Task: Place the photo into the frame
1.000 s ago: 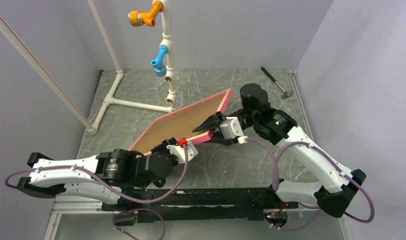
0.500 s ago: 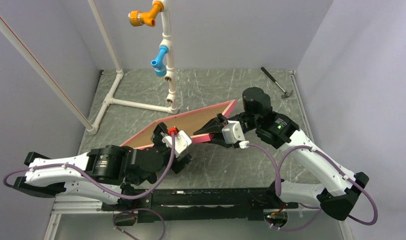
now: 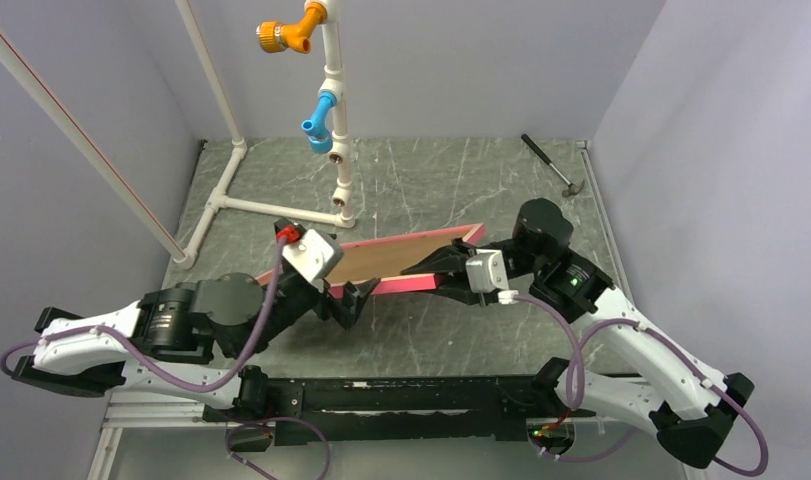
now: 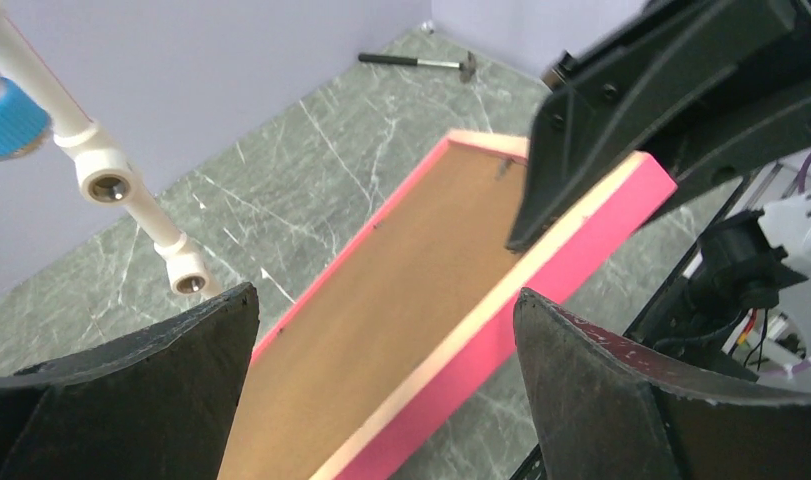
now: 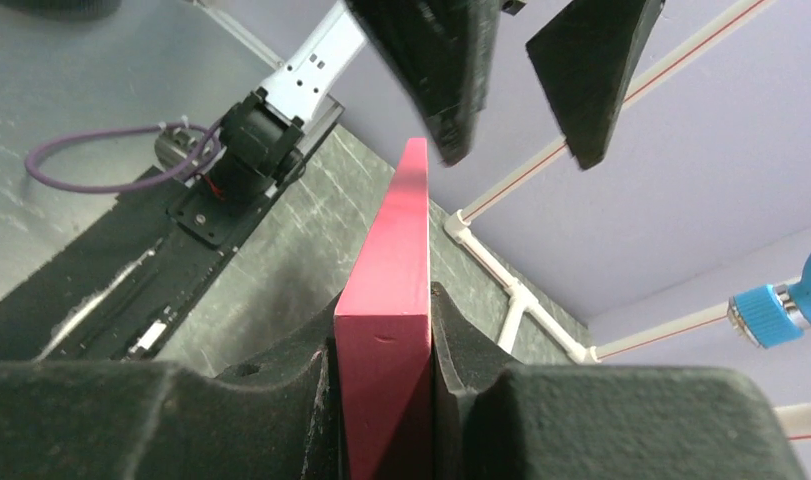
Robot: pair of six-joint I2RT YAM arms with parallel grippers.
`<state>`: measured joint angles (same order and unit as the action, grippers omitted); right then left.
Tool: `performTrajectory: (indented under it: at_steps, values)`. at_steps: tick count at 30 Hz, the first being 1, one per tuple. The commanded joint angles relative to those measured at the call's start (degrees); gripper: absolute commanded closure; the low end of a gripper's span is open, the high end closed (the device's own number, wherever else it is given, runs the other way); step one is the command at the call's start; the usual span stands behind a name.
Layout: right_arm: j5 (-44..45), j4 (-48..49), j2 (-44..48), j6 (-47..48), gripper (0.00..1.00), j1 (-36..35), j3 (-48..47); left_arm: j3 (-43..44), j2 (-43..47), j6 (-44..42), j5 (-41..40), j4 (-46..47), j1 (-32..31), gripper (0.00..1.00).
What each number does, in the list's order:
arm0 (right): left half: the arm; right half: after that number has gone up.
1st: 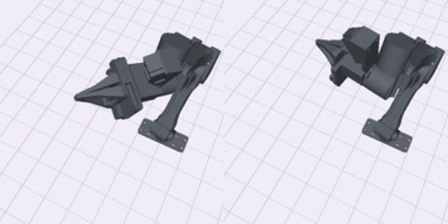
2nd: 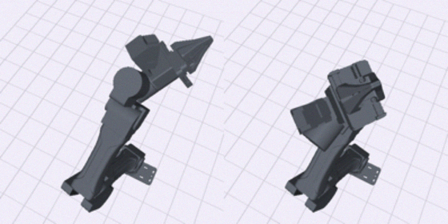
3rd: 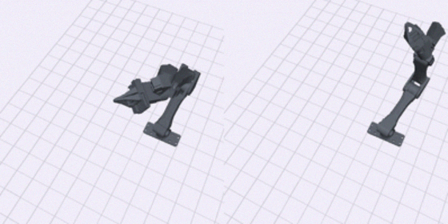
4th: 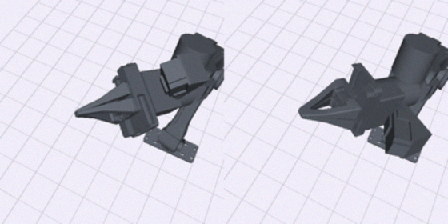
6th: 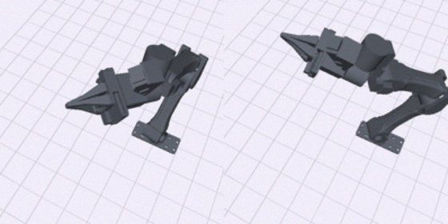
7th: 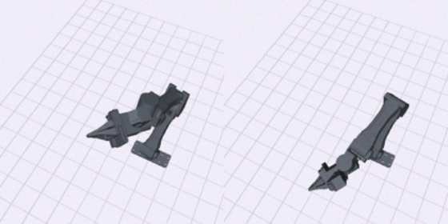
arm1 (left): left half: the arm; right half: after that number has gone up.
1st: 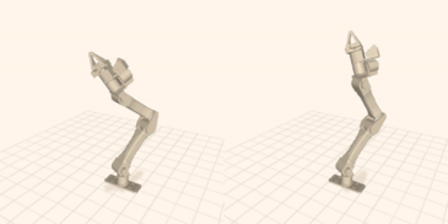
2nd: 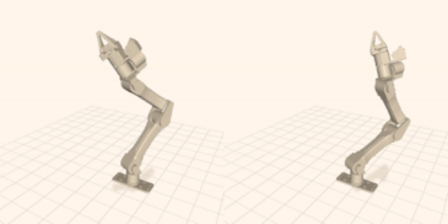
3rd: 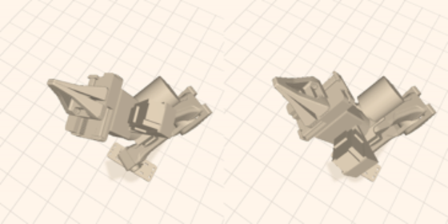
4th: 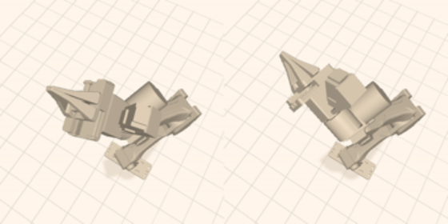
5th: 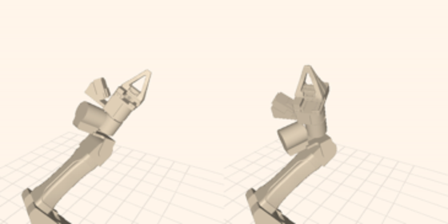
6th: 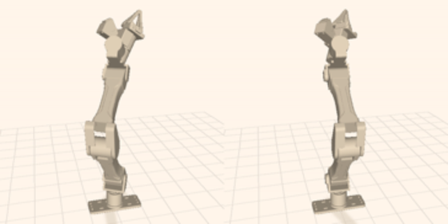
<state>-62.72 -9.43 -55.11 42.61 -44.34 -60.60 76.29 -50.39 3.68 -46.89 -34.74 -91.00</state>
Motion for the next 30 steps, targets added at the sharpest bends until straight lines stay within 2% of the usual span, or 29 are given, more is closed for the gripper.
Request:
performTrajectory:
  at_steps: [1, 4, 9, 14, 17, 20, 22, 25, 28, 30]
  values:
    - [-2.06, 9.73, 4.79, -18.25, 1.00, -0.22, 3.44, 0.73, 2.95, -2.98, -2.51, 7.19, -0.23, 0.01]
    - [0.07, 12.55, 6.61, -24.60, 1.00, -0.06, 3.64, -0.30, 4.44, -2.98, -3.16, 8.24, -0.14, 0.01]
    - [-0.20, 10.87, 6.99, -30.84, 1.00, 1.12, 1.11, -1.73, 5.89, -2.86, -3.75, 8.72, -0.21, 0.01]
    - [-4.58, 12.68, 5.23, -40.27, 1.00, 4.89, -0.13, -1.46, 5.09, -2.67, -4.38, 7.95, -0.19, 0.01]
    - [-10.39, 14.06, 2.59, -48.08, 1.00, 9.05, -1.54, -0.75, 3.54, -2.70, -5.02, 7.21, -0.17, 0.01]
    - [-16.87, 22.24, -0.16, -61.29, 1.00, 13.28, -0.87, -0.07, 1.97, -2.74, -5.97, 6.71, -0.21, 0.01]
    - [-18.72, 30.47, -1.68, -74.13, 1.00, 15.09, 1.25, 0.28, 0.95, -2.53, -6.92, 6.51, -0.19, 0.01]
    - [-19.99, 40.27, -3.37, -84.70, 1.00, 16.37, 4.29, 1.07, -0.50, -2.04, -7.91, 6.00, -0.14, 0.01]
    - [-20.88, 41.22, -3.33, -88.18, 1.00, 17.25, 6.91, 1.38, -1.67, -1.03, -9.11, 4.96, 0.39, 0.01]
    - [-20.84, 36.69, -2.63, -86.02, 1.00, 17.87, 7.89, 1.73, -2.33, 0.82, -9.03, 3.18, 1.62, 0.01]
